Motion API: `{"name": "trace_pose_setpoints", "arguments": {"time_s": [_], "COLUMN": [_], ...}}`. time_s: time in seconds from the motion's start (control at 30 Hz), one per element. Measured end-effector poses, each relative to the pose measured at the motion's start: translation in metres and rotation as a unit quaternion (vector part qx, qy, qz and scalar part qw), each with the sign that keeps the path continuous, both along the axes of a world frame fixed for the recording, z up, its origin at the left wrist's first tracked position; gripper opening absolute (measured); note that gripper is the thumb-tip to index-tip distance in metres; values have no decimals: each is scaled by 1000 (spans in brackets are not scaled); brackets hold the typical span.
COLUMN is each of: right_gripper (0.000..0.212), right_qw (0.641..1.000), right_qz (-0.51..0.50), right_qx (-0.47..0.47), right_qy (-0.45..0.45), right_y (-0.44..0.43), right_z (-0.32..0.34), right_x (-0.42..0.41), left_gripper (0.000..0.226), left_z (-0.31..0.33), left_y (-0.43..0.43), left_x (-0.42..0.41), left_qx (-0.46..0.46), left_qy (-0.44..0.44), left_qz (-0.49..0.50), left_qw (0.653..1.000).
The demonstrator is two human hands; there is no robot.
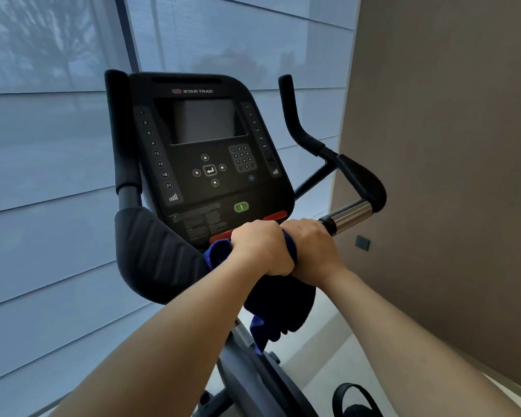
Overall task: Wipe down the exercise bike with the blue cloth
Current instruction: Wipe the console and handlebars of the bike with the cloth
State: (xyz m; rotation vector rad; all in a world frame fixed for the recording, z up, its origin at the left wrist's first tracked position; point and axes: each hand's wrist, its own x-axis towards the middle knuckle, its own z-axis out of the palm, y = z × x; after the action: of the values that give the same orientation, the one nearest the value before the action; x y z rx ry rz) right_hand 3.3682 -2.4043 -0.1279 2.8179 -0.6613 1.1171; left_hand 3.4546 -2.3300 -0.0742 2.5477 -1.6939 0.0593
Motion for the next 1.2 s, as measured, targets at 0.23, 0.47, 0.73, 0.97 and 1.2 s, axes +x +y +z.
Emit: {"name": "trace_pose_setpoints", "arguments": {"time_s": [0.23,0.47,0.73,0.97,1.2], "right_gripper": [21,18,24,34,47], "right_qw": [995,994,997,997,989], "right_qz": [-67,-86,-73,-70,4], "right_qx": [27,28,10,18,-140], "right_qy": [-69,-58,-19,-41,41], "right_y": [24,29,12,14,-20], "right_z": [-7,-3,-3,-17,1], "right_x": [5,5,5,4,-48], "left_gripper": [8,5,23,13,59], "left_z": [-15,-15,7,-8,-34], "left_y": [13,13,1,16,10], "left_x": [-11,-9,2,-9,-29], "left_qx": [-106,-85,54,-83,-186], "left_qy": [-100,-106,-8,-52,-236], "left_qz": [-16,-18,-27,-14,-1], "left_qw": [989,991,998,995,954]}}
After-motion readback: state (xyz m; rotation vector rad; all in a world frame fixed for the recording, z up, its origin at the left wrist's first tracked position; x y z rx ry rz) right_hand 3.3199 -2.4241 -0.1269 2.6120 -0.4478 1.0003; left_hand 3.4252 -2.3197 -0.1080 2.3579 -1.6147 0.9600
